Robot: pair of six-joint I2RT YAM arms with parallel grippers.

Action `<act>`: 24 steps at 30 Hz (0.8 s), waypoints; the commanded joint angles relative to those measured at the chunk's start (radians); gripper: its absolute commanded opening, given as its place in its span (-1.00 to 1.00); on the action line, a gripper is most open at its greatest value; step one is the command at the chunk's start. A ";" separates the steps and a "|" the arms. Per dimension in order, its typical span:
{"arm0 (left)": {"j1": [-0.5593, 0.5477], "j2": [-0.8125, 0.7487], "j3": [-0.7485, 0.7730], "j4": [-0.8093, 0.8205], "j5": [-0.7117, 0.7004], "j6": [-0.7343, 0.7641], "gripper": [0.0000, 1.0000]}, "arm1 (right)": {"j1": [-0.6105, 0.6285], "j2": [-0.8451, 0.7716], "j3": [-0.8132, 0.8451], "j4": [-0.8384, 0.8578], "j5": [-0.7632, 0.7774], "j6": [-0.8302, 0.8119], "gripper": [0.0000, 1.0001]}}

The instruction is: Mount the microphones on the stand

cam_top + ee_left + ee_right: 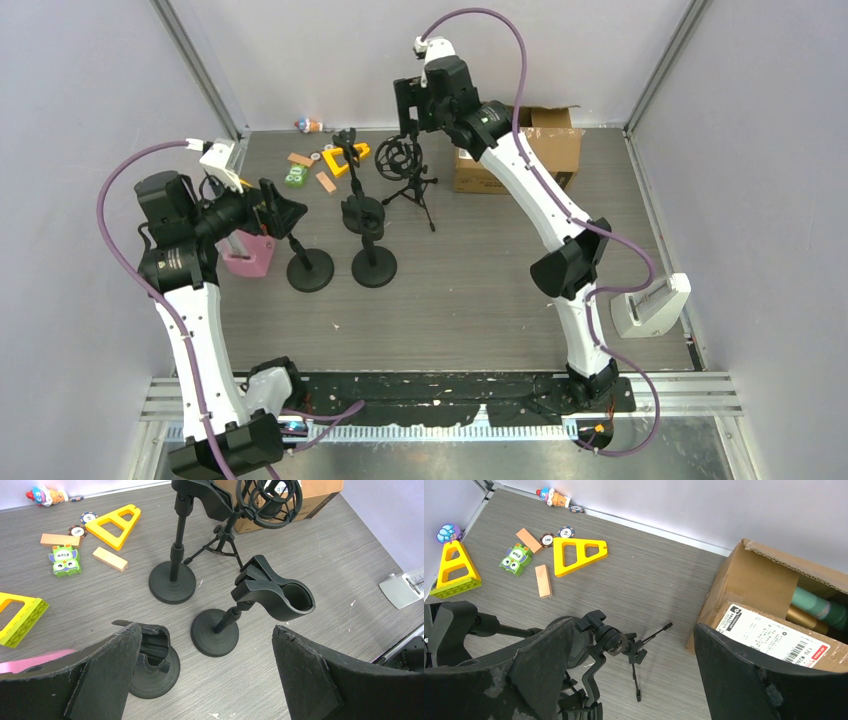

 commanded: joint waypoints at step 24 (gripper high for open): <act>0.004 -0.029 0.034 -0.055 0.016 0.026 0.99 | -0.597 -0.257 -0.537 0.185 0.034 0.160 0.91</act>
